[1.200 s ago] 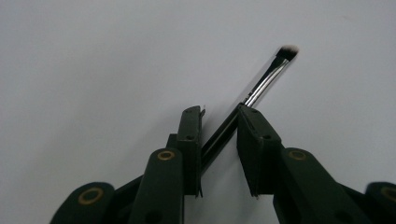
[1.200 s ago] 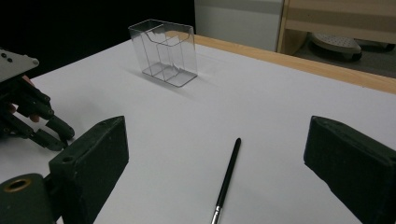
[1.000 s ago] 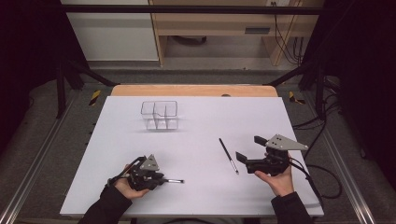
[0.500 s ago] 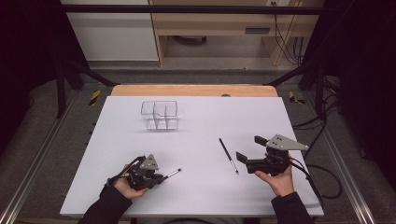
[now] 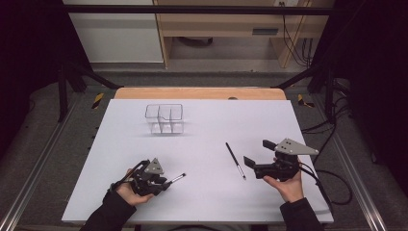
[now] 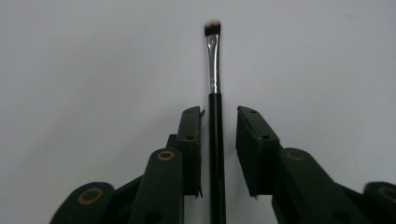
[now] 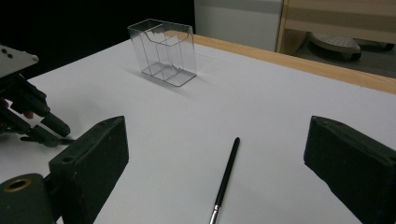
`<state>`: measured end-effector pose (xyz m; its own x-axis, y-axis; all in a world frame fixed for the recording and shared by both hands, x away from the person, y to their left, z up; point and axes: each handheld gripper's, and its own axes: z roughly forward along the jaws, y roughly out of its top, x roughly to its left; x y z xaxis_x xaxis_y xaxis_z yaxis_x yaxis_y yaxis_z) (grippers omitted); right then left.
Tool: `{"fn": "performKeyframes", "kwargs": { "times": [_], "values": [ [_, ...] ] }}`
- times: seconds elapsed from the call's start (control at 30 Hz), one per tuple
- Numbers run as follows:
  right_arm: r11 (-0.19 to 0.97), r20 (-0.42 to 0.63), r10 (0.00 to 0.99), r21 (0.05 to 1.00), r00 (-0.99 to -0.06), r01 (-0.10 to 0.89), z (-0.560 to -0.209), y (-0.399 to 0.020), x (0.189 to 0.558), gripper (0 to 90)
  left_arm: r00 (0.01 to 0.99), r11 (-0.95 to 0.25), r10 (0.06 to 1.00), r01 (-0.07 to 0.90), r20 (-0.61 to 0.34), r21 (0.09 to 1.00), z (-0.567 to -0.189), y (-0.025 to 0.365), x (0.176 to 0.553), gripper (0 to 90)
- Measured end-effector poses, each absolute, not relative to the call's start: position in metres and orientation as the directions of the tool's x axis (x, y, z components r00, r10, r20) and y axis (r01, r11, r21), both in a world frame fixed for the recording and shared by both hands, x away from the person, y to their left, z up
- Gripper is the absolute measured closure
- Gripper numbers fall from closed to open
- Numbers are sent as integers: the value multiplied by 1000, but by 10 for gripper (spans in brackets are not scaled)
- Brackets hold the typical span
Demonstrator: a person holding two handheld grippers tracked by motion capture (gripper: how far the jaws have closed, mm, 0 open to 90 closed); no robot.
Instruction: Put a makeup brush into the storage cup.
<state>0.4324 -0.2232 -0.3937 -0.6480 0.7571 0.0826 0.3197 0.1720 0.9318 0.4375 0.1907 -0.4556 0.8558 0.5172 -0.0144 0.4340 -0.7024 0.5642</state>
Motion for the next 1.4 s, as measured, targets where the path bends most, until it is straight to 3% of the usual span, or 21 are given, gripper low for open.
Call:
{"fn": "performKeyframes", "kwargs": {
  "times": [0.13, 0.2, 0.27, 0.67, 0.97, 1.4],
  "values": [
    [174, 83, 759, 930, -646, 323, -394, -224, 433, 69, 854, -698, 520, 444, -29, 562, -440, 189, 440, 564],
    [173, 83, 760, 930, -644, 324, -394, -224, 433, 68, 857, -711, 513, 460, -55, 532, -434, 186, 444, 463],
    [171, 86, 759, 930, -646, 325, -393, -225, 433, 68, 855, -725, 518, 456, -28, 517, -430, 181, 446, 408],
    [154, 95, 761, 934, -642, 321, -390, -227, 432, 69, 859, -806, 510, 462, 39, 370, -433, 157, 459, 378],
    [152, 96, 761, 935, -642, 321, -390, -228, 431, 68, 868, -822, 496, 460, 25, 337, -440, 153, 460, 564],
    [157, 93, 761, 934, -642, 321, -390, -228, 432, 68, 862, -819, 507, 481, 2, 312, -446, 149, 461, 747]
  ]
}}
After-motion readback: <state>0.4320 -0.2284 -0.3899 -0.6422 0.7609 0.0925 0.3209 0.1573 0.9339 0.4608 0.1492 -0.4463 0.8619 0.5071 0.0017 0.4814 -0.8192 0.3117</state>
